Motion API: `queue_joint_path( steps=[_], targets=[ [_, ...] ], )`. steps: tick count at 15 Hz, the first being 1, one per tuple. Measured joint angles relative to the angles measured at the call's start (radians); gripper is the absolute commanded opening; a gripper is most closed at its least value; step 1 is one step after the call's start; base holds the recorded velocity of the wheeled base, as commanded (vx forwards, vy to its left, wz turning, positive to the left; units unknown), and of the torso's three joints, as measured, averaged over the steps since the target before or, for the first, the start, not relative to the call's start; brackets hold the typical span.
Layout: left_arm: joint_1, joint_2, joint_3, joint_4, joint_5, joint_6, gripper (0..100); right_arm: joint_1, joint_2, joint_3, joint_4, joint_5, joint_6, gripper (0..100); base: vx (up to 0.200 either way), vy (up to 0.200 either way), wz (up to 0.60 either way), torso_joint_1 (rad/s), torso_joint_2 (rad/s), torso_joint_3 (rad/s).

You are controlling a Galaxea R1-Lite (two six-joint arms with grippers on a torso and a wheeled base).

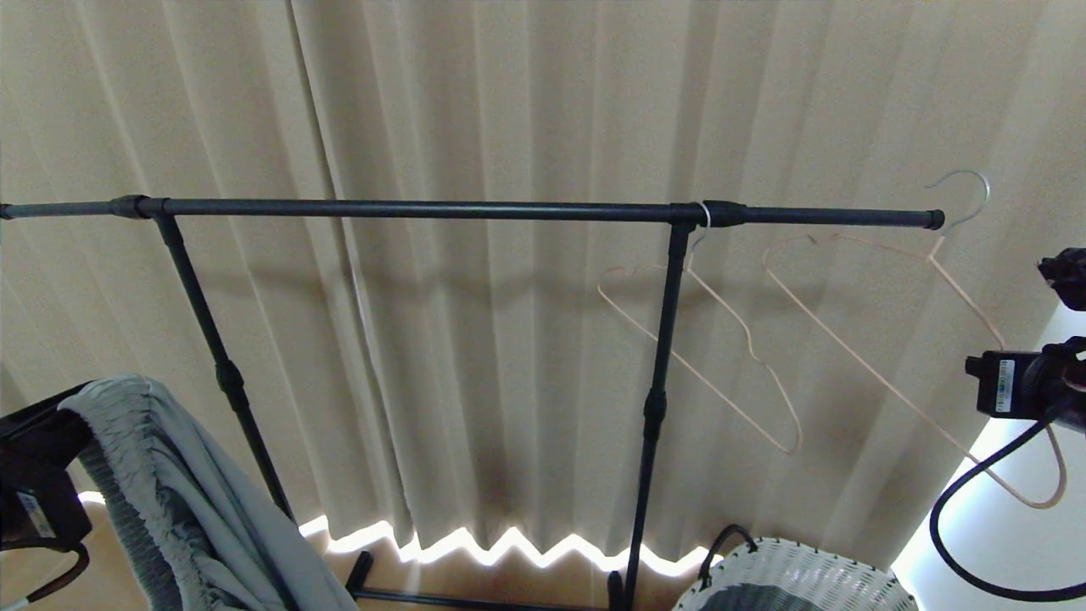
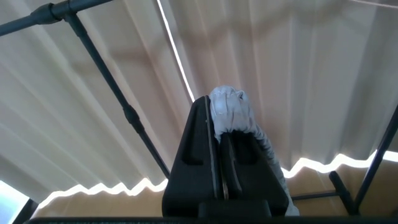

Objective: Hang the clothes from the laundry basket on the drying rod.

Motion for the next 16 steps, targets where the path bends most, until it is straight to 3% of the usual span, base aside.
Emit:
queue_joint_path(
  steps=[4,13,16],
  targets=[
    [0.003,-0.003,-0.005,0.000,0.000,0.000,0,-0.022,-0.072,0.060,-0.001,0.000,-0.055,0,-0.150,0.000,0.00,0.009,0.00,0.005],
    [0.003,-0.005,-0.001,0.000,0.001,0.001,0,-0.033,-0.099,0.082,-0.002,0.000,-0.057,0,-0.200,0.000,0.00,-0.002,0.00,0.003],
    [0.001,-0.007,0.001,0.001,0.001,0.000,0,-0.032,-0.102,0.083,-0.010,0.002,-0.054,0,0.000,0.000,0.00,0.000,0.00,0.000]
  ],
)
